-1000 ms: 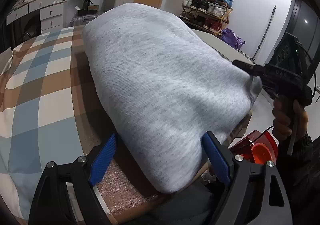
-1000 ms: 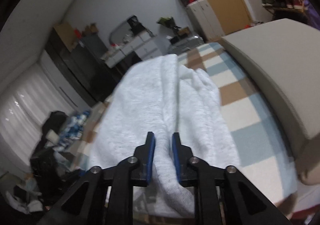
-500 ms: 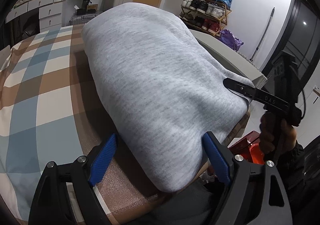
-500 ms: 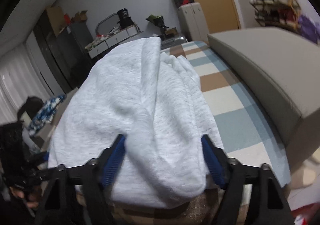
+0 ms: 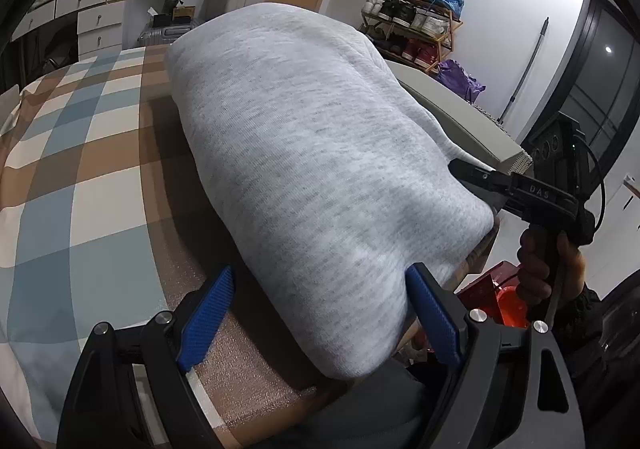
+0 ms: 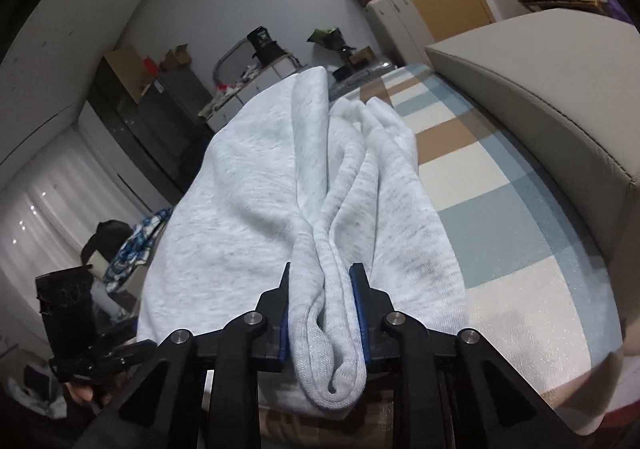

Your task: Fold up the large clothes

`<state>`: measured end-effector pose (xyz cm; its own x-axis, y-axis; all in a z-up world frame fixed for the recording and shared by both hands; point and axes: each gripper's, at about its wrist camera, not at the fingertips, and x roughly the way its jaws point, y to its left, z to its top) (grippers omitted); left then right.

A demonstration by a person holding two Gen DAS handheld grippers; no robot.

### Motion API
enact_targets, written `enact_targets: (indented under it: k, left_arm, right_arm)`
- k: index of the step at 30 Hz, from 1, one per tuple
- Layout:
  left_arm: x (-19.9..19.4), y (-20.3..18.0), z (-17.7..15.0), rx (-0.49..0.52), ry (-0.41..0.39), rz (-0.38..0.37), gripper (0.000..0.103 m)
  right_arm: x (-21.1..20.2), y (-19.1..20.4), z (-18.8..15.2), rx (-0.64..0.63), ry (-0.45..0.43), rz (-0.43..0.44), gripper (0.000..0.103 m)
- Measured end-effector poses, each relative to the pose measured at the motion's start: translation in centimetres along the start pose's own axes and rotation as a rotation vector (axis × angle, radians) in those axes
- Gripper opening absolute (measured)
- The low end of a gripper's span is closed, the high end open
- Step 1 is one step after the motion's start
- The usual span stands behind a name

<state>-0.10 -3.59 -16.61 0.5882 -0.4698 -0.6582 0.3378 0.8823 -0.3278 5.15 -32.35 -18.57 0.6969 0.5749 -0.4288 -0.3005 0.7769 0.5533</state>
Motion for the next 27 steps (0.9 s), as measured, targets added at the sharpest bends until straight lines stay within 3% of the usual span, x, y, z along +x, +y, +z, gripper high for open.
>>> enact_targets:
  k: [5,9,19,23,27]
  left_arm:
    - [-0.4,-0.5,-0.1,0.020,-0.019,0.030,0.084]
    - [-0.8,-0.6,0.1,0.031,-0.036,0.055,0.084]
    - [-1.2,0.2,1.4,0.002,-0.082,0.096,0.084]
    - [-1.0,0.6,3.5,0.003,-0.109,0.092,0.084]
    - [0.8,0.9,6.2,0.022,-0.118,0.149,0.084]
  right_arm:
    - [-1.1,-0.9,0.3,0.076,0.000,0.028,0.036]
    - [-2.1,-0.7,0.7,0.056,-0.040,-0.046,0.061]
    - [-2.6,-0.2,1.4,0.038,-0.071,-0.094,0.065]
    - [-3.2,1.0,2.1,0.002,-0.100,-0.115,0.065]
    - [-3.5,2.4,3.3,-0.045,-0.122,-0.156,0.065]
